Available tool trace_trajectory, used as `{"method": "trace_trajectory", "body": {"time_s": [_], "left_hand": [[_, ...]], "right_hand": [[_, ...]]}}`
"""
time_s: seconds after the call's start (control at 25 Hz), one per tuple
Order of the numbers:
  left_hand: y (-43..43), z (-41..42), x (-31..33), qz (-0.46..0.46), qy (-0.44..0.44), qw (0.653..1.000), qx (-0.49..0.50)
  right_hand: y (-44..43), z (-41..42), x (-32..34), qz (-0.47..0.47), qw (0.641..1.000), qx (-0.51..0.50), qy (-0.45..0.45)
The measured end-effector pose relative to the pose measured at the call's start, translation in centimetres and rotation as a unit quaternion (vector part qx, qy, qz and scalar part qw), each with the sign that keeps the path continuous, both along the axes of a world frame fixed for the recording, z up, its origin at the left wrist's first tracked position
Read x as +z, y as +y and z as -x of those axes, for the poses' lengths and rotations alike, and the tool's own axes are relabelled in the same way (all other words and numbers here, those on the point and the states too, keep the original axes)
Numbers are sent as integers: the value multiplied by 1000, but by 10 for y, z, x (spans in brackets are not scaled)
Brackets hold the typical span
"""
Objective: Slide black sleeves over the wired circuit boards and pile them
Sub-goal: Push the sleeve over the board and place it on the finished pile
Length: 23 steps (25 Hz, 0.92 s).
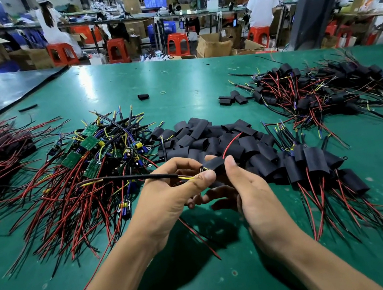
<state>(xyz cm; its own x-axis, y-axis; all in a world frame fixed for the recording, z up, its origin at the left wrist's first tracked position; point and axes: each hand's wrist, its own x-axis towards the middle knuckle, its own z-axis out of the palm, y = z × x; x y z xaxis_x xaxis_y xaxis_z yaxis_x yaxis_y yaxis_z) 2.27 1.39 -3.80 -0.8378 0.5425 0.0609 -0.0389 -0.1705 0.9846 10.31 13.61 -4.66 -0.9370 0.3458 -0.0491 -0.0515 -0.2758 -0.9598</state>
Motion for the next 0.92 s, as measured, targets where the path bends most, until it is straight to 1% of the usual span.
{"method": "trace_trajectory", "body": {"time_s": [0.12, 0.24, 0.32, 0.48, 0.52, 0.72, 0.92], "left_hand": [[-2, 3, 1, 17, 37, 999, -7], [-6, 6, 1, 50, 73, 996, -12], [-7, 7, 2, 53, 65, 996, -18], [-5, 9, 2, -4, -23, 1000, -12], [-5, 10, 2, -14, -35, 999, -1], [-4, 11, -3, 4, -18, 999, 40], [-6, 11, -2, 3, -1, 999, 48]], "right_hand": [[3, 1, -1, -11, 1000, 9, -14], [7, 4, -4, -28, 1000, -4, 0], [12, 4, -4, -29, 999, -15, 10], [20, 2, -3, 62, 997, -14, 31], [20, 2, -3, 68, 997, -14, 34], [11, 3, -6, 13, 999, -25, 31], [7, 3, -5, 45, 998, -18, 46]]}}
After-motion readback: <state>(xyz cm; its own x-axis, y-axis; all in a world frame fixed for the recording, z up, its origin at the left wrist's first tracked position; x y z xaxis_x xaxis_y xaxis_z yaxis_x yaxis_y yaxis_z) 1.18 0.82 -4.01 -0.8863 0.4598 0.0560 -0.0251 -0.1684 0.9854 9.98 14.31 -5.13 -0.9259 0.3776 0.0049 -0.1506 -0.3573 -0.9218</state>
